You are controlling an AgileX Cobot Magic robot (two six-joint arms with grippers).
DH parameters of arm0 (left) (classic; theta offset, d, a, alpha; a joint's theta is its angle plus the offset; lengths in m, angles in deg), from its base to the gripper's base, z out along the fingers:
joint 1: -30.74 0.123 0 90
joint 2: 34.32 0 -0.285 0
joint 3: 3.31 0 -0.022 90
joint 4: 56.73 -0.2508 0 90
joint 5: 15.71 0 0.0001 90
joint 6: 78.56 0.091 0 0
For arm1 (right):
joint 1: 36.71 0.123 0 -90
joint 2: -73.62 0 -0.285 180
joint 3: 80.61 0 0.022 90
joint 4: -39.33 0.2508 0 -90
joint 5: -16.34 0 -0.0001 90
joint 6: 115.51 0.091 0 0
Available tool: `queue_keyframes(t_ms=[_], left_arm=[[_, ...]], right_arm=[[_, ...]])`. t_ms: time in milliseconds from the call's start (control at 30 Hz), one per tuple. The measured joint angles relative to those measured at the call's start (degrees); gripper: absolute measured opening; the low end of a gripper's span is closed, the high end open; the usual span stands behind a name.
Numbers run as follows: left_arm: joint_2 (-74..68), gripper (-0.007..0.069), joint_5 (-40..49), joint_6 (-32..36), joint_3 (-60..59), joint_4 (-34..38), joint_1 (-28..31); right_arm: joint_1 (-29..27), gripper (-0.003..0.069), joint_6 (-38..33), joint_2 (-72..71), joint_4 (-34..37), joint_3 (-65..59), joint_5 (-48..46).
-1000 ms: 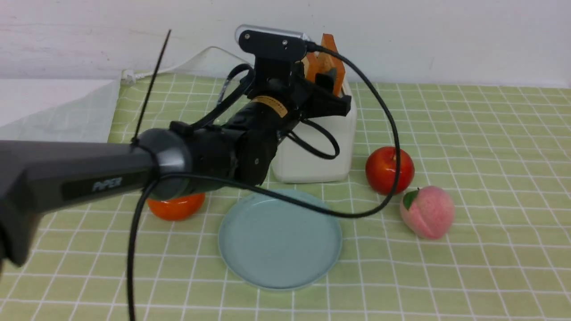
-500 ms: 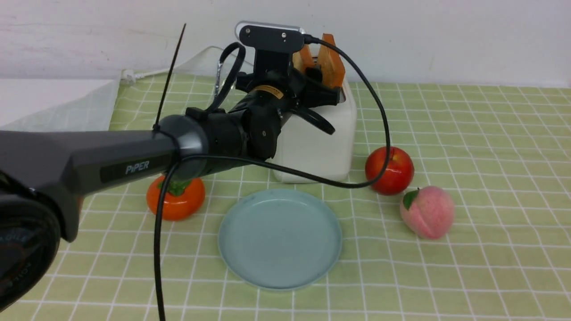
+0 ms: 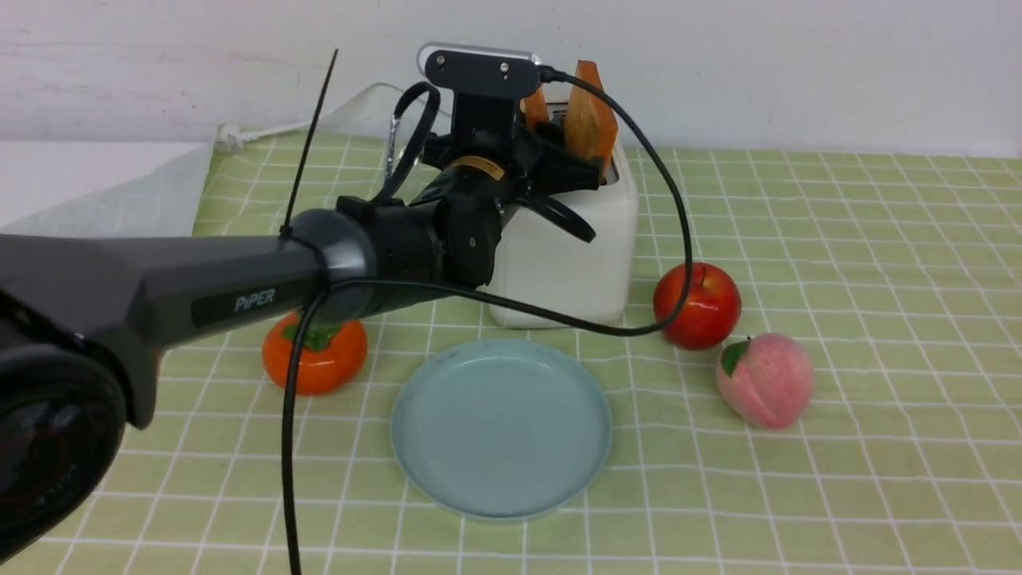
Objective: Take toasted bread from bread machine on green coffee tablecloth place on plate.
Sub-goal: 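Reach for a toast slice standing in the toaster with the left gripper, then place the slice of bread on the plate with the left gripper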
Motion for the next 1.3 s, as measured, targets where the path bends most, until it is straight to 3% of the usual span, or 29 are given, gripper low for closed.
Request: queue_keyframes(t_ms=[167, 400, 633, 900, 1000, 1167, 1300], left_arm=[[-0.2, 0.0251, -0.8, 0.0, 0.0, 0.0, 0.0], [-0.2, 0.0110, -1.7, 0.0, 0.0, 0.1, 0.0], [1.8, 0.0110, -1.8, 0.0, -0.1, 0.6, 0.0], [14.1, 0.0110, 2.0, 0.0, -0.1, 0.5, 0.0], [19.8, 0.0110, 11.1, 0.0, -0.1, 0.5, 0.2], [29.3, 0.0110, 35.7, -0.2, -0.8, 1.4, 0.2], [36.1, 0.0110, 50.7, -4.0, -6.2, 1.8, 0.2]], right_arm=[[0.0, 0.0003, 0.0, 0.0, -0.9, 0.0, 1.1], [0.0, 0.0003, 0.0, 0.0, -1.3, 0.0, 1.6], [0.0, 0.0003, 0.0, 0.0, -1.8, 0.0, 1.6], [0.0, 0.0003, 0.0, 0.0, -2.4, 0.0, 1.7], [0.0, 0.0003, 0.0, 0.0, -2.4, 0.0, 1.7], [0.0, 0.0003, 1.3, 0.0, -2.6, 0.0, 1.7], [0.0, 0.0003, 1.6, 0.0, -2.6, 0.0, 1.7]])
